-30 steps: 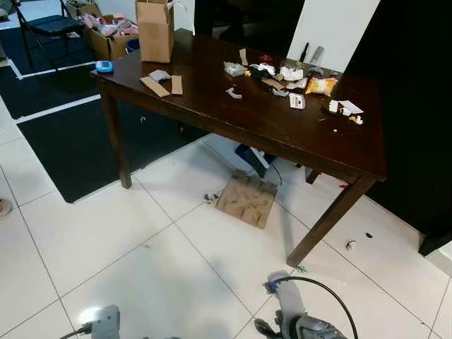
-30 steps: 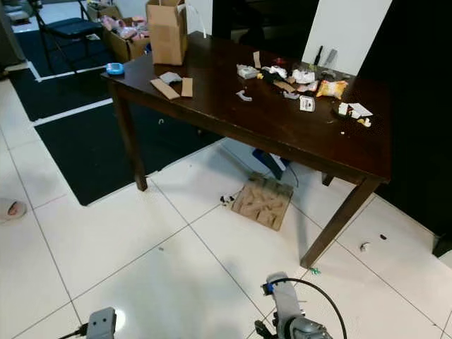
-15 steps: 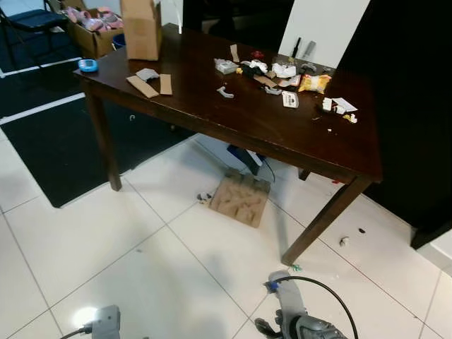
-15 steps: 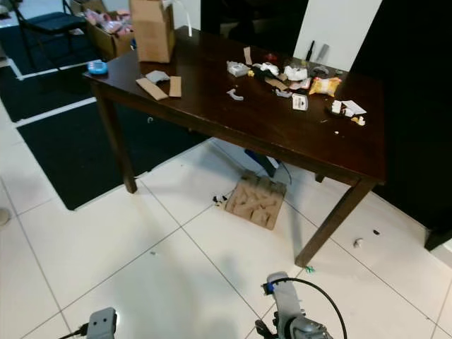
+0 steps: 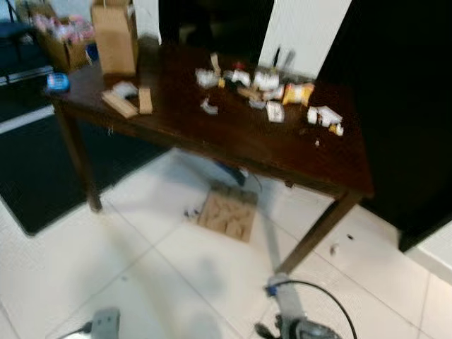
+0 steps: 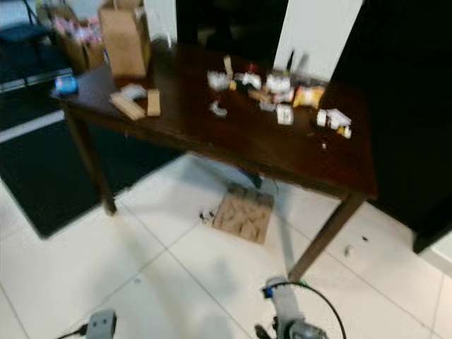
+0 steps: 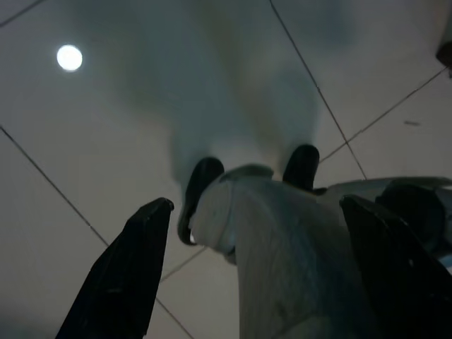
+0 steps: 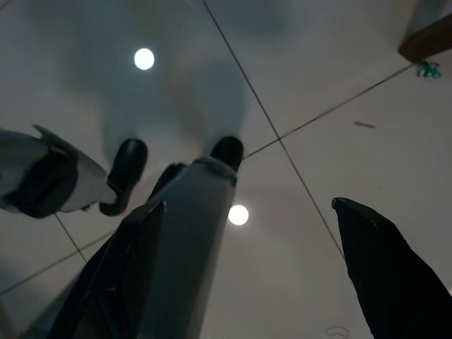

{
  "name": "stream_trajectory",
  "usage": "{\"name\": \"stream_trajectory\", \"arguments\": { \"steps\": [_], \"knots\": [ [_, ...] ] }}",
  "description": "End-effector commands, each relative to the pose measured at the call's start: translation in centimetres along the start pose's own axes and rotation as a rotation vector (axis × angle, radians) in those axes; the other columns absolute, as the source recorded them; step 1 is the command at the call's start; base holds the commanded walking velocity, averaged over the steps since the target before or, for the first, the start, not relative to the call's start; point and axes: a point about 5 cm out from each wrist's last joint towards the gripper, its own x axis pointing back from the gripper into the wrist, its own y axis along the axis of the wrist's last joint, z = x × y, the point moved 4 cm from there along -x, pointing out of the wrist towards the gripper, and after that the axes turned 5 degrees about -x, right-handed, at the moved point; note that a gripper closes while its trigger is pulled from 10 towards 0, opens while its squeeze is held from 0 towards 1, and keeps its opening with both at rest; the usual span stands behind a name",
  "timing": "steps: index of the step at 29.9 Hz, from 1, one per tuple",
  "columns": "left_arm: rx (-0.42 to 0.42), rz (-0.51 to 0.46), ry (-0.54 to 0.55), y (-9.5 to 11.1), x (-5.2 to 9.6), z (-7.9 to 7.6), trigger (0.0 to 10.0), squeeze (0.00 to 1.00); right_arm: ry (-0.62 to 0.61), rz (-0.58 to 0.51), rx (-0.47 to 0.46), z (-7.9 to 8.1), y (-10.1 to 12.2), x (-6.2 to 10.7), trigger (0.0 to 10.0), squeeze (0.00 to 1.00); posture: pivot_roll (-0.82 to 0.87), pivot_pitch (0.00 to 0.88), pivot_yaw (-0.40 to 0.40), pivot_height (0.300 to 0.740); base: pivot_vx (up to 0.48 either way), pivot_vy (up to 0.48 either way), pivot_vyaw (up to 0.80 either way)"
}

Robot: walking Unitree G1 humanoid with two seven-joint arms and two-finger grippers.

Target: Picking trash to rubbish bin

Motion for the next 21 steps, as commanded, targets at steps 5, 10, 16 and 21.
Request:
{"name": "stream_trajectory", "arguments": {
  "steps": [5,10,16,21],
  "knots": [
    [0.007,0.063,-0.007,-2.0,0.3,-0.4,10.0,0.00,-0.054,-0.013,-0.077,-0.9,-0.2,0.2,10.0,0.00,0.21,0.080,-0.105,0.740,0.330,0.000,0.00],
    [0.009,0.066,-0.003,-2.1,0.3,-0.4,10.0,0.00,-0.139,-0.016,-0.177,-2.6,-0.4,0.7,10.0,0.00,0.20,0.084,-0.101,0.740,0.326,0.000,-0.32],
    [0.027,0.065,0.014,-2.3,0.4,-0.1,10.0,0.00,-0.241,-0.015,-0.209,-5.1,-0.9,1.6,10.0,0.00,0.20,0.094,-0.102,0.740,0.309,0.000,-0.80],
    [0.035,0.070,0.024,-2.6,0.6,0.3,10.0,0.00,-0.278,-0.021,-0.223,-6.0,-1.1,2.0,10.0,0.00,0.19,0.097,-0.102,0.740,0.295,0.000,-0.48]
  ]
}}
